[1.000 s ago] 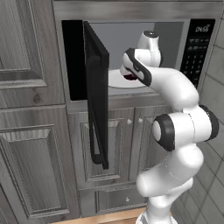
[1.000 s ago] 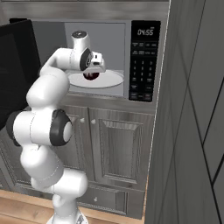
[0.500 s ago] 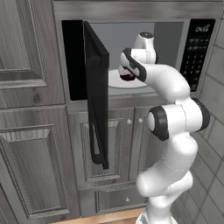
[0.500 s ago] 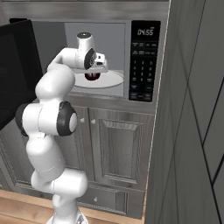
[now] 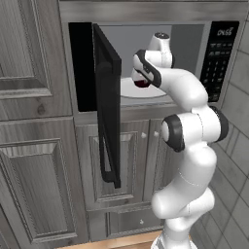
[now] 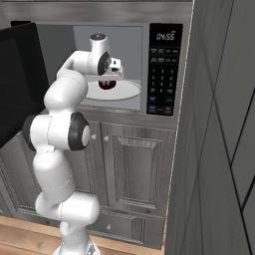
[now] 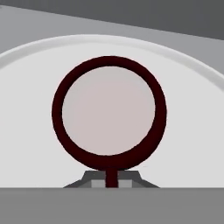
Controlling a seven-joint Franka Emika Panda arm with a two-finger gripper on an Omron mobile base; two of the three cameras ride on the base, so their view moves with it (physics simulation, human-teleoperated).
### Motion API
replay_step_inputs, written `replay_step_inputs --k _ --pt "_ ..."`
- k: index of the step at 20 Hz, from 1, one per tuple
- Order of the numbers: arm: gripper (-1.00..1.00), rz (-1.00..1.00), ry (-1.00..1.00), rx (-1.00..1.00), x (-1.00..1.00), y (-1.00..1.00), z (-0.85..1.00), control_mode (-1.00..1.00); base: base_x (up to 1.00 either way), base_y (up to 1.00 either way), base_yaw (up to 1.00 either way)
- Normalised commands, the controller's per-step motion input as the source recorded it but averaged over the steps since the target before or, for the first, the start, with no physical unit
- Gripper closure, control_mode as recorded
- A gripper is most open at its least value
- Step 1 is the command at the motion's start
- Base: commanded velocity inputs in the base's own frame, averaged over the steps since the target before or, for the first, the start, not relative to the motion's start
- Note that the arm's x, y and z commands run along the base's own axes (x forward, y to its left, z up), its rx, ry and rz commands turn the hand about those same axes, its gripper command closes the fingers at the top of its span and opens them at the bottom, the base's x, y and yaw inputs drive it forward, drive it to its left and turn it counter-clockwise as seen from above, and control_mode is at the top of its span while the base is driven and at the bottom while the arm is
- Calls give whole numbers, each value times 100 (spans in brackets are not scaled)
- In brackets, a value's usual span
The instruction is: Pick the mug from the counter and place it inside the microwave. Then close the microwave.
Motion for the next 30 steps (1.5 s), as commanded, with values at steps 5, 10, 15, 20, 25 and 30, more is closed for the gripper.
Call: replay_step_inputs --k 5,10,15,20,25,30 --pt "-100 0 0 0 0 0 0 -100 0 0 0" --pt "-100 0 0 0 0 0 0 -100 0 0 0" --pt "-100 0 0 0 -6 0 0 -100 0 0 0" --pt "-100 0 0 0 -64 -14 0 -100 0 0 0" --pt "-100 0 0 0 -76 -15 0 -100 0 0 0" --pt "-100 0 0 0 -72 -7 0 -100 0 0 0"
